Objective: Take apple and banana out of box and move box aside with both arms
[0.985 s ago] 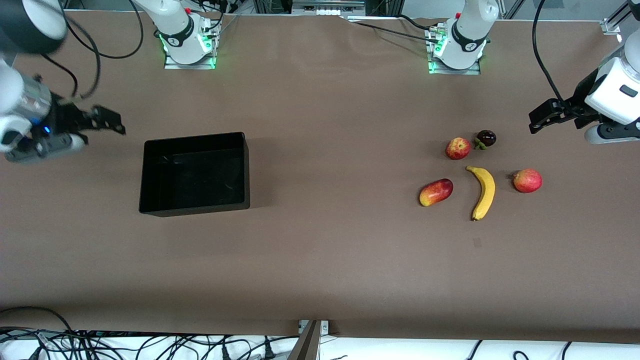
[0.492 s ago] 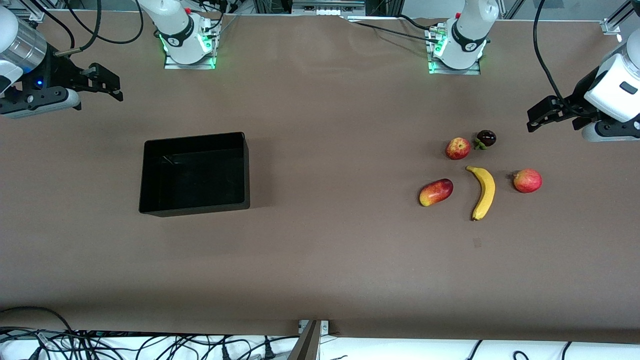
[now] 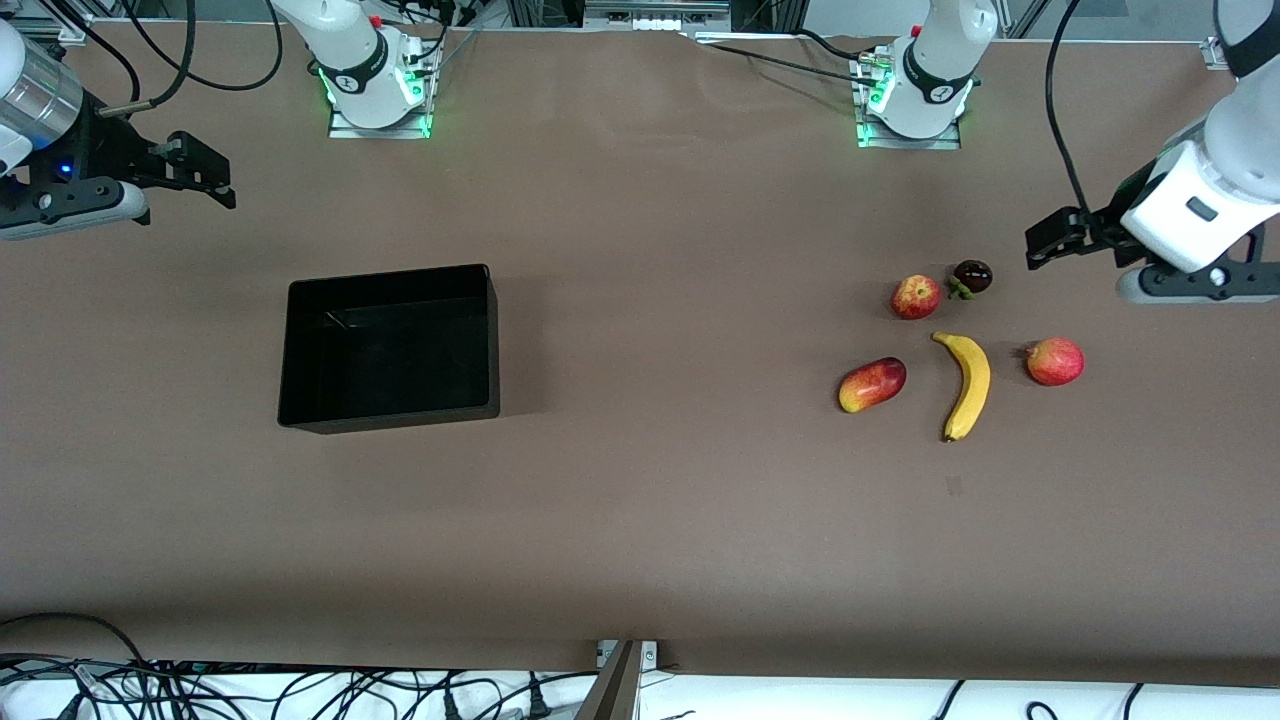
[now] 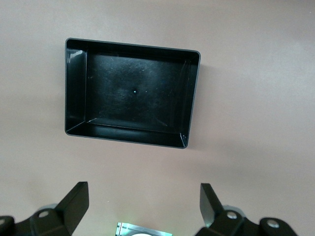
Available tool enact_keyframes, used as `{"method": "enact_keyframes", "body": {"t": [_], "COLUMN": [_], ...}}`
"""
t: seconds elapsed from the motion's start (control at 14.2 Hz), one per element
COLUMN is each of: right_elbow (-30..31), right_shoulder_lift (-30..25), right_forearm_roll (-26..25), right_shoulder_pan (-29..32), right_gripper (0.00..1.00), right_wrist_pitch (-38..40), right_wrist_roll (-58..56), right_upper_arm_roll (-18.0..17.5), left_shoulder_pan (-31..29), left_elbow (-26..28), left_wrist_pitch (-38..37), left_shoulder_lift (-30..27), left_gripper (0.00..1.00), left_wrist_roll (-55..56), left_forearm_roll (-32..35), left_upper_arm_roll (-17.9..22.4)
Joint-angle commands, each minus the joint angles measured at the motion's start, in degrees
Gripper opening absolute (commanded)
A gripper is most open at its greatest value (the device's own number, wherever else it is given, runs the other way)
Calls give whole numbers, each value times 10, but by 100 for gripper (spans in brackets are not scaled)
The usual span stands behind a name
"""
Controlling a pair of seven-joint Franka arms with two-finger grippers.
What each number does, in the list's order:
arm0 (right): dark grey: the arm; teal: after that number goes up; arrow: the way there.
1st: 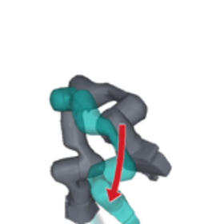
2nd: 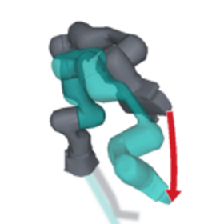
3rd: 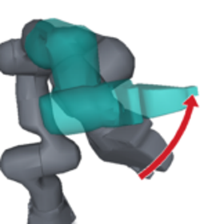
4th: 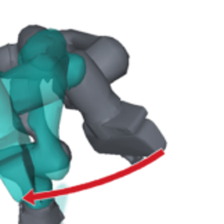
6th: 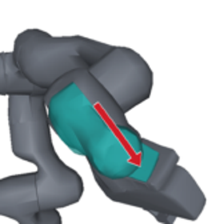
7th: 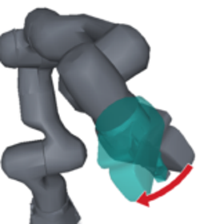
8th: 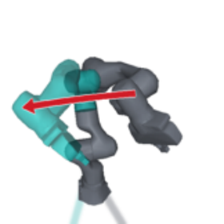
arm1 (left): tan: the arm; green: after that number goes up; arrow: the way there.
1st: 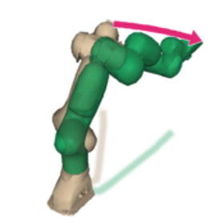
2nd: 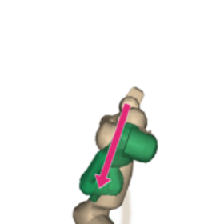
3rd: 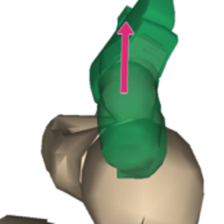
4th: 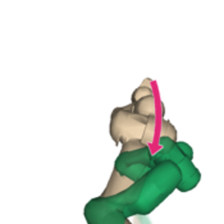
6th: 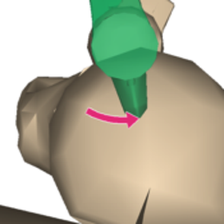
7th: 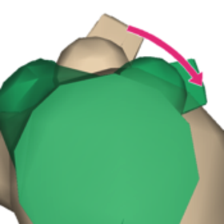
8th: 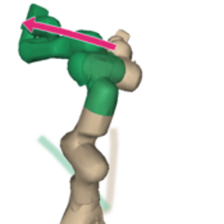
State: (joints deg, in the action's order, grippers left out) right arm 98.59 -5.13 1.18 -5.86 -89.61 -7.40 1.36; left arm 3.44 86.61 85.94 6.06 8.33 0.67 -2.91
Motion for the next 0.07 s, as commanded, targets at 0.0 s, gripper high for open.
{"method": "enact_keyframes", "body": {"t": [0.0], "right_elbow": [-14], "right_shoulder_lift": [10], "right_forearm_roll": [-9], "right_shoulder_pan": [3], "right_gripper": [100], "right_wrist_pitch": [4], "right_wrist_roll": [15], "right_upper_arm_roll": [-6], "left_shoulder_pan": [3], "left_elbow": [-23], "left_wrist_pitch": [-7], "left_shoulder_lift": [34], "left_gripper": [100], "left_wrist_roll": [-11], "left_forearm_roll": [-10], "left_upper_arm_roll": [14]}}
